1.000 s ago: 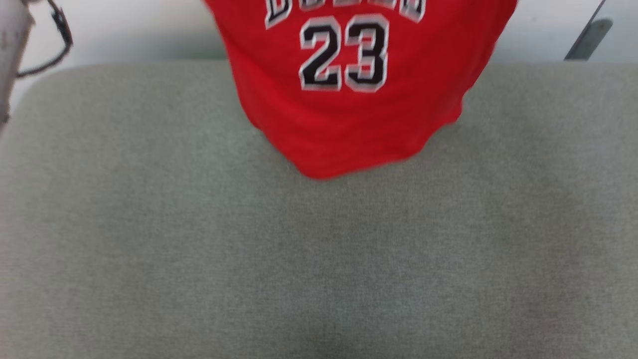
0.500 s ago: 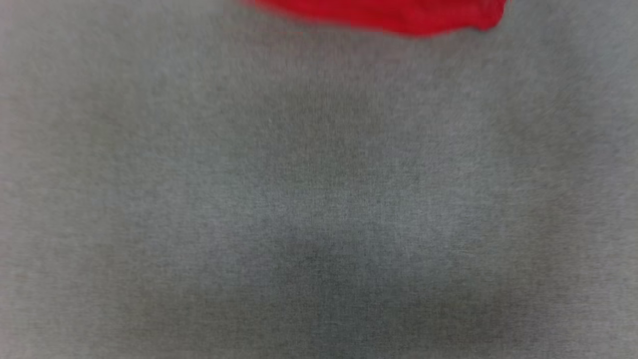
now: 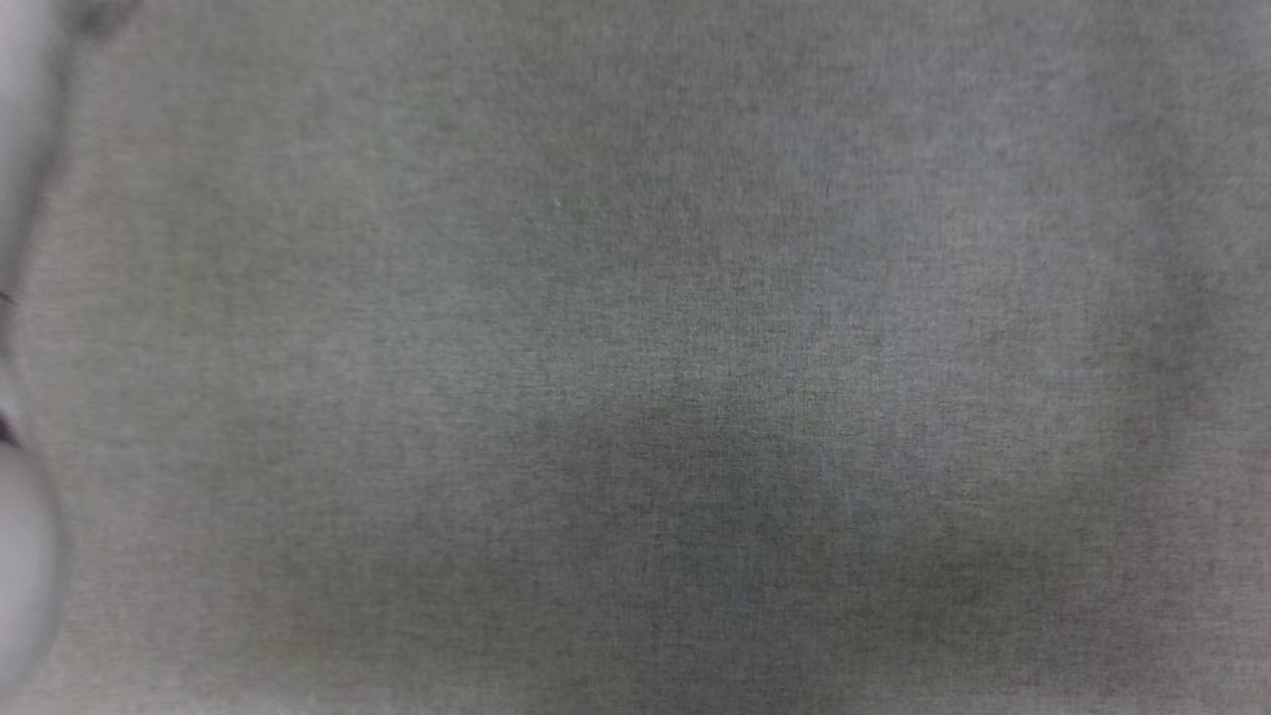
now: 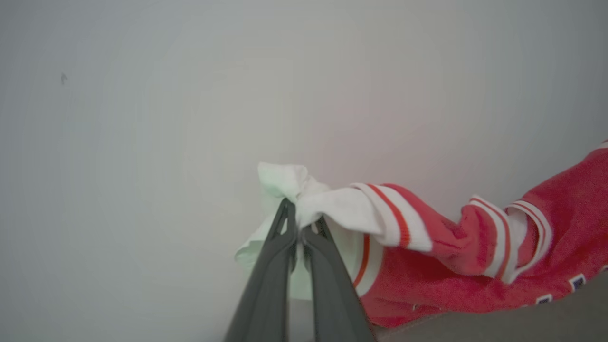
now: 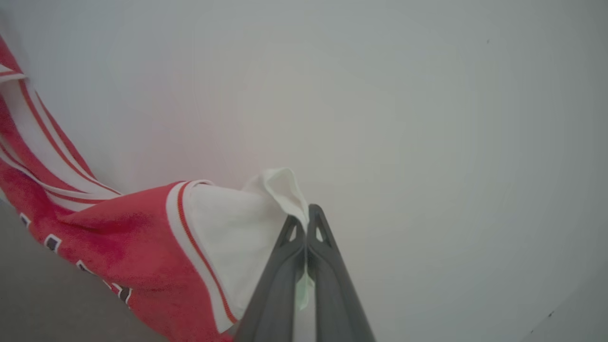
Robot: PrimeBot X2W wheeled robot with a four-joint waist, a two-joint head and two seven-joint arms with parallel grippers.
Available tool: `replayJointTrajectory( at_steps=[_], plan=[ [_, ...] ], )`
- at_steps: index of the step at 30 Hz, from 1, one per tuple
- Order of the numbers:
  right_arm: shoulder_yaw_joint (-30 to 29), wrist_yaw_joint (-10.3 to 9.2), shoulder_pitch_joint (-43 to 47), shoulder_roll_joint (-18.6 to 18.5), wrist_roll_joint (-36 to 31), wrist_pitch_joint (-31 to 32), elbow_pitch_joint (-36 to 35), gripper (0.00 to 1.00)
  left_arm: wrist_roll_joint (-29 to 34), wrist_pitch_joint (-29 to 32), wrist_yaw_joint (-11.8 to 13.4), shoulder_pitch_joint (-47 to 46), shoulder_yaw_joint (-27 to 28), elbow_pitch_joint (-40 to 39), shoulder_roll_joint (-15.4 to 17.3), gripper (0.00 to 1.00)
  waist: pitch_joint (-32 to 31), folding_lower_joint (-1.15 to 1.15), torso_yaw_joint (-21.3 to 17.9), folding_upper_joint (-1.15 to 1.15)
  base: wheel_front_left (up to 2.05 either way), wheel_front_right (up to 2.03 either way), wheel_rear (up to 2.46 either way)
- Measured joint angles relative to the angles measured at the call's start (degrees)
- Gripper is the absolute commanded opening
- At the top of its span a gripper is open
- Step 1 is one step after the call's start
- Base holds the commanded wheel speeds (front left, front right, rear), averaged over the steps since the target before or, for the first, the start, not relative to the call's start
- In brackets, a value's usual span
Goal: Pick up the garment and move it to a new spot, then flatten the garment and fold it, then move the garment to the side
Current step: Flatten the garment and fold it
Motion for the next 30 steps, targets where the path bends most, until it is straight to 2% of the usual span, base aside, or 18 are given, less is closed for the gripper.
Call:
replayJointTrajectory(
  at_steps=[4, 9, 13, 18, 22, 25, 26, 27, 30],
  plan=[
    [5.4, 0.0, 5.9, -0.9, 7.7, 0.6, 3.1, 0.0, -1.2, 3.8, -1.9, 7.9, -1.8, 0.8, -0.2, 0.0, -3.1, 0.0, 0.5, 0.0, 0.0, 0.0, 0.0],
    [12.1, 0.0, 14.7, -3.2, 17.7, 4.0, 1.3, 0.0, -3.9, 8.2, -2.8, 19.2, -3.8, -1.4, 1.1, 0.0, -7.8, 0.0, 0.8, 0.0, 0.0, 0.0, 0.0],
    [17.3, 0.0, 22.3, -7.2, 24.0, 7.7, -4.5, 0.0, -6.8, 12.2, -3.0, 28.3, -5.0, -6.4, 4.0, 0.0, -11.7, 0.0, 0.9, 0.0, 0.0, 0.0, 0.0],
    [20.3, 0.0, 32.8, -13.2, 30.8, 13.0, -12.5, 0.0, -11.2, 17.9, -3.0, 40.2, -5.9, -16.4, 10.0, 0.0, -16.4, 0.0, 1.0, 0.0, 0.0, 0.0, 0.0],
    [21.7, 0.0, 41.0, -17.8, 34.4, 16.4, -19.7, 0.0, -14.5, 22.1, 0.6, 49.9, -6.4, -28.1, 16.8, 0.0, -19.6, 0.0, 1.1, 0.0, 0.0, 0.0, 0.0],
    [21.9, 0.0, 45.8, -22.1, 34.2, 17.5, -24.3, 0.0, -17.1, 25.0, 5.1, 56.9, -6.8, -39.6, 23.0, 0.0, -21.5, 0.0, 1.1, 0.0, 0.0, 0.0, 0.0],
    [21.9, 0.0, 45.8, -22.1, 34.2, 17.5, -24.3, 0.0, -17.1, 25.0, 5.1, 56.9, -6.8, -39.6, 23.0, 0.0, -21.5, 0.0, 1.1, 0.0, 0.0, 0.0, 0.0],
    [21.9, 0.0, 49.2, -24.4, 34.4, 19.3, -26.2, 0.0, -19.0, 26.9, 8.9, 61.5, -7.1, -47.3, 27.0, 0.0, -22.4, 0.0, 1.1, 0.0, 0.0, 0.0, 0.0],
    [21.4, 0.01, 54.9, -26.1, 37.6, 22.8, -29.0, 0.0, -21.5, 28.3, 15.0, 67.2, -7.3, -57.9, 32.1, 0.0, -23.2, 0.0, 1.0, 0.0, 0.0, 0.0, 0.0]
  ],
)
